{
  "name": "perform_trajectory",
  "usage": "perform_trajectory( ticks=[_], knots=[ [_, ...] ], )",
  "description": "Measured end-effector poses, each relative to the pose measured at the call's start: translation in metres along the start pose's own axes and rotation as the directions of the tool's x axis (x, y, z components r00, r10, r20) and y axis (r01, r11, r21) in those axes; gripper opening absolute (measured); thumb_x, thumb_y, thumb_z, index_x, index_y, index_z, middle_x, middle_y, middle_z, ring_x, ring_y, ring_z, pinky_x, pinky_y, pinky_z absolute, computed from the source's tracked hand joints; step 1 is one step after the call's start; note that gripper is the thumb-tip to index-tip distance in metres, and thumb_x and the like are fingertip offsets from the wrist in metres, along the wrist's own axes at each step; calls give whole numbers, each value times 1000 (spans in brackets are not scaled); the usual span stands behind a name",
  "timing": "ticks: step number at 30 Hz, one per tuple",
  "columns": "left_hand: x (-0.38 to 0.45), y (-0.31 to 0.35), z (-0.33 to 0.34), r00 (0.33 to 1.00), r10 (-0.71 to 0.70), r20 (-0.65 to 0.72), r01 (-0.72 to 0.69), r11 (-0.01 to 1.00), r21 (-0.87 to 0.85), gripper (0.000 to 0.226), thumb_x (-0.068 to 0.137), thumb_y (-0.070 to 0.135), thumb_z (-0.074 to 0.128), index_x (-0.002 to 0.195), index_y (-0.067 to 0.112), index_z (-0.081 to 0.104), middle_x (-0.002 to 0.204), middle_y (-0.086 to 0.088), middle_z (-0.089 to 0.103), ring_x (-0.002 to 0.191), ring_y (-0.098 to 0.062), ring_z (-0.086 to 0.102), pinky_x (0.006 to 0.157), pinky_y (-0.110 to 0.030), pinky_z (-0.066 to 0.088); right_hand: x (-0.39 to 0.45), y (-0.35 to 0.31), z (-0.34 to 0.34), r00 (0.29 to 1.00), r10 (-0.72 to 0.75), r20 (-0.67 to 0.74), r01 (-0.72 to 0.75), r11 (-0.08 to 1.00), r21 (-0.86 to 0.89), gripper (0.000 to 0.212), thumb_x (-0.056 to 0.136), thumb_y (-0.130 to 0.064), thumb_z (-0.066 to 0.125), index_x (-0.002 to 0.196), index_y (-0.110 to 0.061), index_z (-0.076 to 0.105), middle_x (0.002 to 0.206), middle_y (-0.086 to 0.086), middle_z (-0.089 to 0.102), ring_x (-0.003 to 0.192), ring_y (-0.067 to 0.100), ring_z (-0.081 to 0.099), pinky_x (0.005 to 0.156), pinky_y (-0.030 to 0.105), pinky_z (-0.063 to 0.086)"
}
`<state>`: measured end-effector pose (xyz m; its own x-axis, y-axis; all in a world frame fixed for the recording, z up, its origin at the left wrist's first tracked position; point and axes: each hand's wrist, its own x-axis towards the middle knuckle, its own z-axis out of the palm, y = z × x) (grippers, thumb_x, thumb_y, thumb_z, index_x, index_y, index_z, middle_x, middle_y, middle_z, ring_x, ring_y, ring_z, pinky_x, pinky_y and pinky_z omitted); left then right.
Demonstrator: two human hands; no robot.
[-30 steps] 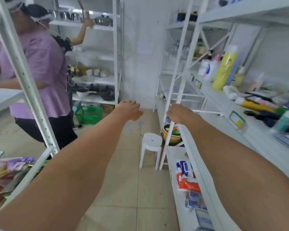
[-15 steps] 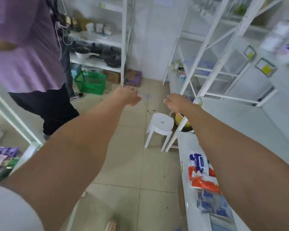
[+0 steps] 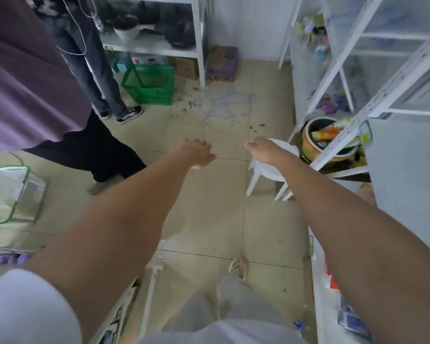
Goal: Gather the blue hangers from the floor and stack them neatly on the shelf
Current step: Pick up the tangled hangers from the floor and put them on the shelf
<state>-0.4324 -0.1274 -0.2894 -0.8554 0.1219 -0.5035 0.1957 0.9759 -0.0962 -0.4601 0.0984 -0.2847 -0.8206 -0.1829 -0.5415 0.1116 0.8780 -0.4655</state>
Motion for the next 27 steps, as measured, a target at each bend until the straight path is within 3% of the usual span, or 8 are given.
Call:
perform_trajectory(
  ticks=[1, 5, 8, 11, 16, 19, 22, 27],
  knots=[
    [12, -2, 0, 1000, -10, 3, 10, 1000, -17, 60, 109, 48, 25, 155, 10, 34, 160, -14, 40, 147, -32, 38, 115, -50, 32, 19, 1, -1, 999, 35, -2, -35, 997, 62, 57, 110, -41, 31, 153, -5, 43, 149, 15, 48, 139, 31, 45, 113, 42, 33],
    [59, -10, -7, 998, 42, 53, -41, 999, -17, 61, 108, 49, 26, 157, 13, 32, 163, -12, 36, 148, -30, 36, 116, -49, 32, 83, -6, -12, 998, 5, -68, 1, 996, 84, 40, 109, -22, 31, 128, 0, 59, 133, 24, 58, 133, 39, 53, 97, 38, 41],
    [101, -28, -17, 991, 41, 124, -40, 999, -9, 61, 109, 50, 25, 159, 15, 31, 167, -9, 30, 152, -29, 30, 120, -51, 28, 118, -11, -26, 997, -36, -66, 37, 999, 19, 49, 108, -25, 31, 152, -6, 45, 158, 18, 44, 146, 36, 41, 117, 42, 37],
    [150, -45, -28, 995, 5, 103, -1, 999, -43, 62, 109, 50, 24, 159, 14, 30, 167, -10, 29, 153, -30, 29, 121, -51, 28, 160, -12, -44, 994, -96, -50, 89, 989, -115, 48, 107, -23, 32, 150, -13, 50, 152, 17, 47, 141, 35, 45, 111, 44, 43],
    [214, -61, -36, 991, 41, 126, -29, 995, -95, 59, 109, 48, 25, 158, 16, 31, 166, -8, 31, 151, -28, 32, 118, -49, 30, 217, 3, -58, 998, 51, -47, -56, 992, -117, 40, 105, -21, 36, 133, -4, 58, 134, 20, 58, 124, 35, 56, 104, 45, 49],
    [256, -81, -39, 986, 46, 162, -45, 999, -8, 60, 109, 50, 25, 156, 14, 33, 165, -10, 33, 150, -28, 33, 117, -48, 31, 262, 7, -67, 997, 81, 1, -80, 994, -79, 46, 107, -23, 34, 149, -16, 50, 148, 19, 48, 134, 36, 48, 108, 45, 44],
    [281, -82, -44, 972, 89, 218, -99, 994, 36, 61, 108, 51, 25, 155, 14, 35, 164, -10, 34, 149, -27, 35, 117, -47, 32, 290, 0, -77, 999, 24, 38, -24, 1000, -12, 51, 107, -25, 36, 157, -26, 43, 153, 18, 48, 114, 24, 57, 98, 40, 49],
    [372, -94, -91, 972, 106, 212, -103, 994, -24, 60, 109, 50, 23, 156, 15, 33, 163, -10, 34, 149, -30, 34, 117, -50, 33, 390, -23, -133, 971, 200, 129, -195, 980, -48, 55, 110, -32, 29, 160, -9, 31, 163, 17, 35, 147, 36, 39, 118, 43, 36]
  ],
)
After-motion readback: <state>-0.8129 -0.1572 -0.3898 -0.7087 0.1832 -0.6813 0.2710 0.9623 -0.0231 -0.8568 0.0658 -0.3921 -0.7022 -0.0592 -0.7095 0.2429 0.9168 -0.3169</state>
